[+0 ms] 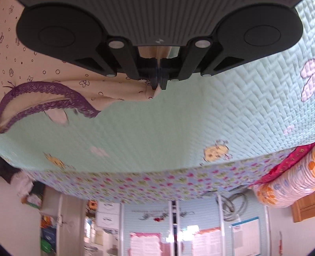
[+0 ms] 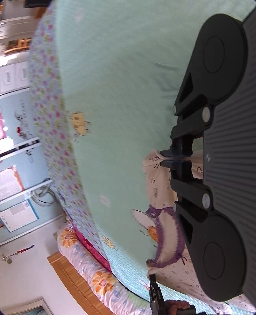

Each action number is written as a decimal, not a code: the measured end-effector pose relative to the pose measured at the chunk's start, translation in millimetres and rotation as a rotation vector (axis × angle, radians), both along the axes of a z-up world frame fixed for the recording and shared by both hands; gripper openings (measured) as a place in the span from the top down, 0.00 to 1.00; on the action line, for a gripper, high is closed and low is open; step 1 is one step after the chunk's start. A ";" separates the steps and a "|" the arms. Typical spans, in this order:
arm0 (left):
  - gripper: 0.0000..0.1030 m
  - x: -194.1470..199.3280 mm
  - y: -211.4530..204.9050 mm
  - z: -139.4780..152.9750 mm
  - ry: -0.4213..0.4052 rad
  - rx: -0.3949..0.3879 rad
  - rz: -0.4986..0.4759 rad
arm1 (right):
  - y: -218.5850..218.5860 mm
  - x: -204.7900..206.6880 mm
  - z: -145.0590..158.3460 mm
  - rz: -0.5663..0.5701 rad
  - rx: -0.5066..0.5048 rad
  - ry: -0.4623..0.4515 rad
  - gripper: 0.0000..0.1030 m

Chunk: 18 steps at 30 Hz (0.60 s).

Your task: Fold clothes

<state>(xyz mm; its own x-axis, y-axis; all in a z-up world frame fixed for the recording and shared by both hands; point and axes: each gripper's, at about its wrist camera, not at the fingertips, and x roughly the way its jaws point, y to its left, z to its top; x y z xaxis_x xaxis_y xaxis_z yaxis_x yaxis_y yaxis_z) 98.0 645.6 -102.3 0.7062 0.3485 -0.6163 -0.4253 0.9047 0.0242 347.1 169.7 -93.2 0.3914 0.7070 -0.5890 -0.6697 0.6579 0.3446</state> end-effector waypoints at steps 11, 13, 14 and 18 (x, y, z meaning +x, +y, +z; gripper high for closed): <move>0.67 -38.9 30.6 -9.2 0.064 0.049 0.181 | -11.2 -27.0 -25.1 -0.162 0.012 -0.038 0.63; 0.60 -78.8 22.2 8.1 0.031 0.010 0.178 | -43.9 -54.3 -13.8 -0.166 0.063 -0.014 0.60; 0.57 -100.0 15.2 16.0 0.015 -0.012 0.182 | -59.0 -68.7 -8.9 -0.165 0.086 0.005 0.58; 0.50 -194.2 -36.9 30.7 -0.034 -0.115 0.173 | -110.4 -141.9 -2.9 -0.157 0.178 0.108 0.47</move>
<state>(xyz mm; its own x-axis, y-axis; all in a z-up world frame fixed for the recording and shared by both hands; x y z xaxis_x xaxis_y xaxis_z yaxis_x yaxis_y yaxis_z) -96.2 608.8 -71.5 0.6631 0.3950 -0.6358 -0.5735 0.8140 -0.0925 205.2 59.2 -96.1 0.4465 0.7389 -0.5046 -0.5174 0.6733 0.5282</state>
